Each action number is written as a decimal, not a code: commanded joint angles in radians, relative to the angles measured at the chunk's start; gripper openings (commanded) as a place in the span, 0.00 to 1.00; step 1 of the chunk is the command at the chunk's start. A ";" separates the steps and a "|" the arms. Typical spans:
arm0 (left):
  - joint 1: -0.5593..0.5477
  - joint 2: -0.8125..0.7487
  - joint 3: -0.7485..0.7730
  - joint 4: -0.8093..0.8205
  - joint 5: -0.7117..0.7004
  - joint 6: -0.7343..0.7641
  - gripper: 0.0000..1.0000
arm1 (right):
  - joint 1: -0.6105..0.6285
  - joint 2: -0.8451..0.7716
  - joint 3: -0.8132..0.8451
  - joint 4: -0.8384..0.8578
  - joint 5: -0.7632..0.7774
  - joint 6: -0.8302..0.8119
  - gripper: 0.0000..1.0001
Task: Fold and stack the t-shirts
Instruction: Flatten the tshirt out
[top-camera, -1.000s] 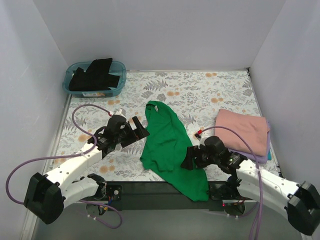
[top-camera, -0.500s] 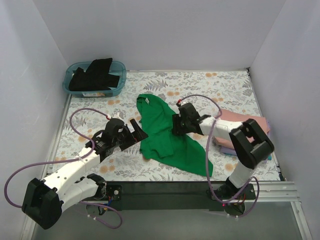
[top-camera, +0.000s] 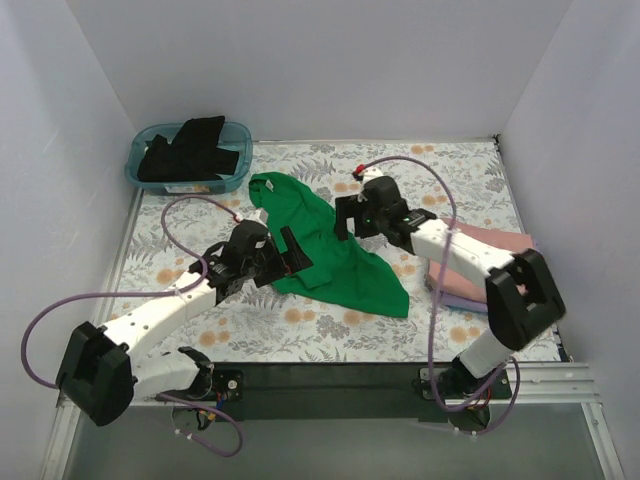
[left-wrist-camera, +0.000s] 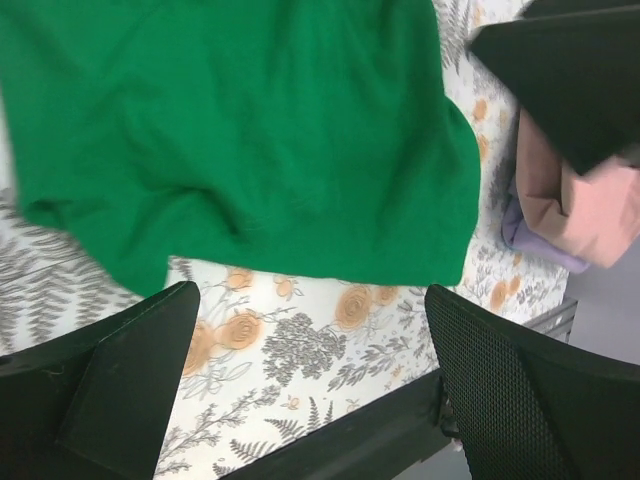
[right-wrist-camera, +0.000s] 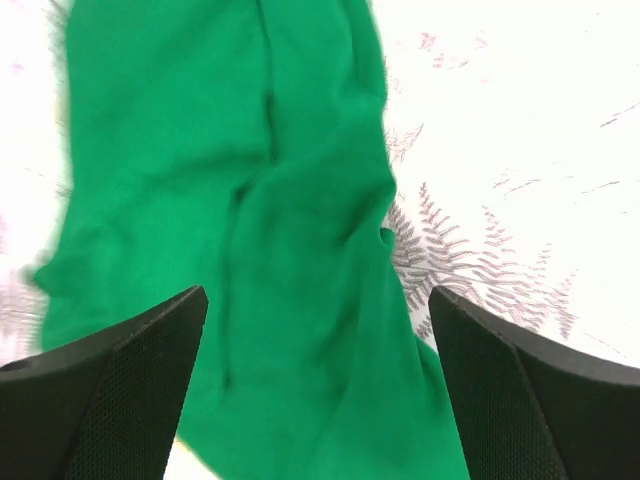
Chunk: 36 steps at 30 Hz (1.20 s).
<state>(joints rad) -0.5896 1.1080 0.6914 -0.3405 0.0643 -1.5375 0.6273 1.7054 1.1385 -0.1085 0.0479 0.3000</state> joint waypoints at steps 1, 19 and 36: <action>-0.103 0.123 0.135 0.018 -0.047 0.054 0.96 | -0.040 -0.300 -0.146 -0.043 0.101 0.083 0.99; -0.358 0.906 0.779 -0.544 -0.549 -0.075 0.54 | -0.066 -1.196 -0.793 -0.266 0.187 0.307 0.98; -0.372 0.808 0.685 -0.480 -0.535 -0.064 0.29 | -0.066 -1.084 -0.824 -0.264 0.204 0.318 0.98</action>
<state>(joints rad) -0.9569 1.9644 1.3762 -0.8375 -0.4480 -1.6112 0.5629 0.6250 0.3210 -0.3801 0.2337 0.6041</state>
